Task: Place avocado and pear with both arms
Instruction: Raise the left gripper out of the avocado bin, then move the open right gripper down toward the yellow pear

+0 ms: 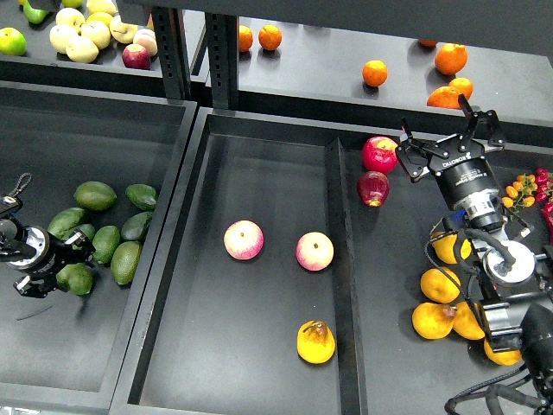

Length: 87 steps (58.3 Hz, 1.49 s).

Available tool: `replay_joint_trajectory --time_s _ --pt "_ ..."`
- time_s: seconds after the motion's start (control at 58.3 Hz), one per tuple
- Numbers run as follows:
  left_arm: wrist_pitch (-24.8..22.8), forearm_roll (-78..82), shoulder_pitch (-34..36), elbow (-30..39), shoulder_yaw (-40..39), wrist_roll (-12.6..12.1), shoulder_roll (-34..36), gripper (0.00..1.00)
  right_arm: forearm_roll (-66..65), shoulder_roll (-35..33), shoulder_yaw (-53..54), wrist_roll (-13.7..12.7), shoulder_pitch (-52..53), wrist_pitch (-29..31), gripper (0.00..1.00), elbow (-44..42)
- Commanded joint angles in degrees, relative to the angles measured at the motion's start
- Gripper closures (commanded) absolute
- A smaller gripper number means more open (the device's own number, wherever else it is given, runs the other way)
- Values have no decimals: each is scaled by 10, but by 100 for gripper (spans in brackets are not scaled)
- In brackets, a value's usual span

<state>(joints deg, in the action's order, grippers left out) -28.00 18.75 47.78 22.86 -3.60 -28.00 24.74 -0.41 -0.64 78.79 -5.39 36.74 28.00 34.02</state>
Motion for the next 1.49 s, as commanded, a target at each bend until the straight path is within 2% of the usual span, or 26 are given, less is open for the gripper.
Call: replay_joint_trajectory --time_s 0.0,0.017,0.12,0.223,0.292,0.566,0.652,0.772,0.858,0.943,0.978,1.012,1.064,1.098,1.132,1.166,1.287,1.475 --pt "0 0 0 0 -7 0 -8 4 0 -3 -4 -9 -3 0 0 0" --pt "0 0 1 0 -11 0 -9 1 0 -3 -4 -16 -3 0 0 0" --pt "0 -2 2 0 -53 0 -11 1 -1 -8 -5 -53 -3 0 0 1" --pt "0 -20 -1 1 -126 0 -16 1 -6 -26 -13 -88 4 0 0 -1" --pt "0 -39 -1 1 -192 0 -34 1 -6 -51 -38 -91 19 0 0 -2" --pt "0 -93 -2 9 -359 3 -90 1 -6 -73 -101 -101 33 0 0 3" --pt "0 -115 -4 9 -419 22 -115 1 -7 -76 -116 -101 43 0 0 -3" --pt "0 -126 -22 18 -507 65 -156 1 -7 -83 -144 -102 51 0 0 -1" --pt "0 -127 -38 49 -569 84 -175 1 -7 -92 -166 -103 54 0 0 3" --pt "0 -128 -63 102 -632 87 -203 1 -7 -98 -187 -117 54 0 0 13" --pt "0 -128 -73 123 -650 87 -211 1 -8 -101 -197 -131 54 0 0 18" --pt "0 -128 -89 155 -677 88 -227 1 -8 -107 -213 -158 54 0 0 27" --pt "0 -128 -100 183 -697 88 -241 1 -8 -111 -227 -184 54 0 0 33" --pt "0 -129 -112 207 -716 89 -247 1 -8 -118 -243 -215 54 0 0 41" --pt "0 -128 -120 223 -729 89 -247 1 -8 -125 -255 -226 53 0 0 46" --pt "14 -128 -137 252 -750 89 -247 1 -9 -145 -286 -226 52 0 0 57" --pt "20 -128 -156 280 -769 91 -247 1 -8 -167 -326 -226 54 0 0 63" --pt "20 -128 -186 307 -777 106 -247 1 5 -162 -320 -226 40 0 0 69"
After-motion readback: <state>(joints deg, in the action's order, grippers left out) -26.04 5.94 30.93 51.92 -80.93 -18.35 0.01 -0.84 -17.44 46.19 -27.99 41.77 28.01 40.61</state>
